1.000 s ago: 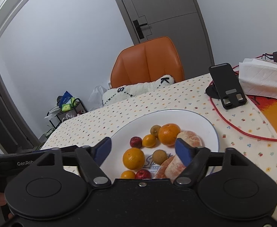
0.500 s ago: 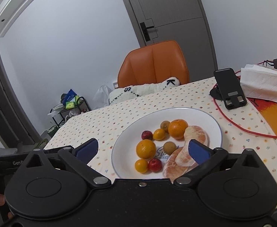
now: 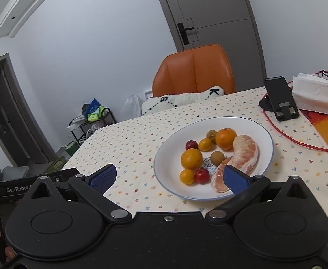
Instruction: Organize fruits
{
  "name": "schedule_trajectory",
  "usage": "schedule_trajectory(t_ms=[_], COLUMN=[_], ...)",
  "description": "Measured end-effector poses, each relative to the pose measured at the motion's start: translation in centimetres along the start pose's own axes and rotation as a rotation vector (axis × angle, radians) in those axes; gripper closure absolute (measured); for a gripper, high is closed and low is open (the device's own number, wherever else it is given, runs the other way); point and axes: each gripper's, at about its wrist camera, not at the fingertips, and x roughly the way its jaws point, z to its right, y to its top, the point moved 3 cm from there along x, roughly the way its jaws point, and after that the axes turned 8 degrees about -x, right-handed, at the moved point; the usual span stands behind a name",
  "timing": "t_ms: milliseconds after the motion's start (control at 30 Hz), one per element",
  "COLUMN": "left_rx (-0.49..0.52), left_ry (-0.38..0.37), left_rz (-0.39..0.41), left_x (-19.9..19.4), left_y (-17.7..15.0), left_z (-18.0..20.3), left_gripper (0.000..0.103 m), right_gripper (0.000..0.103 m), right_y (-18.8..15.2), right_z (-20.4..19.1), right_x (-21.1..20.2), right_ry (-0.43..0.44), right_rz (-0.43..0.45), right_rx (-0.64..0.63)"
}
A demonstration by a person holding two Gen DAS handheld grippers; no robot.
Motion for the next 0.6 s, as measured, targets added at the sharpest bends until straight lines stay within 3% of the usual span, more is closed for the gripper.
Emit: schedule_trajectory(t_ms=[600], left_rx=[0.025], left_ry=[-0.001], left_rz=[0.075], left_x=[-6.0], left_y=[-0.1], left_z=[-1.3], left_gripper=[0.000], right_gripper=[0.000], right_y=[0.2], right_z=[-2.1], right_x=[-2.7], right_ry=[0.061], right_rz=[0.050], right_rx=[-0.018])
